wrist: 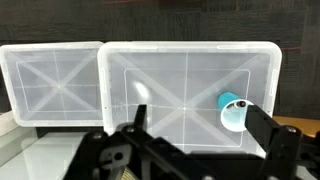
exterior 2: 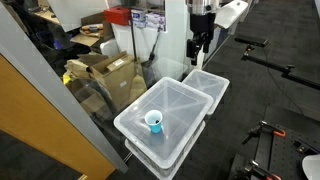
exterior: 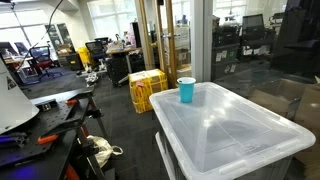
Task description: Take the marker out of the cup and put it on the table
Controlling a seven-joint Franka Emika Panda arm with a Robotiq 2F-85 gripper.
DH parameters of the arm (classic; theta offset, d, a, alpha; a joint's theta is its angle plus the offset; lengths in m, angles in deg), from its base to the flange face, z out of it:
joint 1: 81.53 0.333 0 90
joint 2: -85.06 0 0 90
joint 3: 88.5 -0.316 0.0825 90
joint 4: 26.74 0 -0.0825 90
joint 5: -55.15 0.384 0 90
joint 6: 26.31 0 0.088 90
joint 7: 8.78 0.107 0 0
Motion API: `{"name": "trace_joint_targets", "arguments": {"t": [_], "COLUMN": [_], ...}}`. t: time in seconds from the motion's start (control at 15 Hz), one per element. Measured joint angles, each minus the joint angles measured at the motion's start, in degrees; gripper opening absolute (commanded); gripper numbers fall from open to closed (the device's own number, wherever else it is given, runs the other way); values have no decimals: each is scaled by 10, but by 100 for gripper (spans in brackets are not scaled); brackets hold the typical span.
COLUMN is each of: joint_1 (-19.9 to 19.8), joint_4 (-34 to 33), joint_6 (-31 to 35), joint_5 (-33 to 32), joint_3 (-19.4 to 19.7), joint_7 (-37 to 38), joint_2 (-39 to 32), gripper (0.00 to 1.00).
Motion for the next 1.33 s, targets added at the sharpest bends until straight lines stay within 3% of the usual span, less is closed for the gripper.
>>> {"name": "trace_joint_targets", "arguments": {"t": [0.53, 1.33], "joint_1": [18, 26], "joint_4": [-36, -44], "joint_6": [20, 20], "joint_5": [18, 23], "joint_3": [-11, -20], "joint_7": [-4, -11], "joint_2": [-48, -63], "gripper": [100, 100]}}
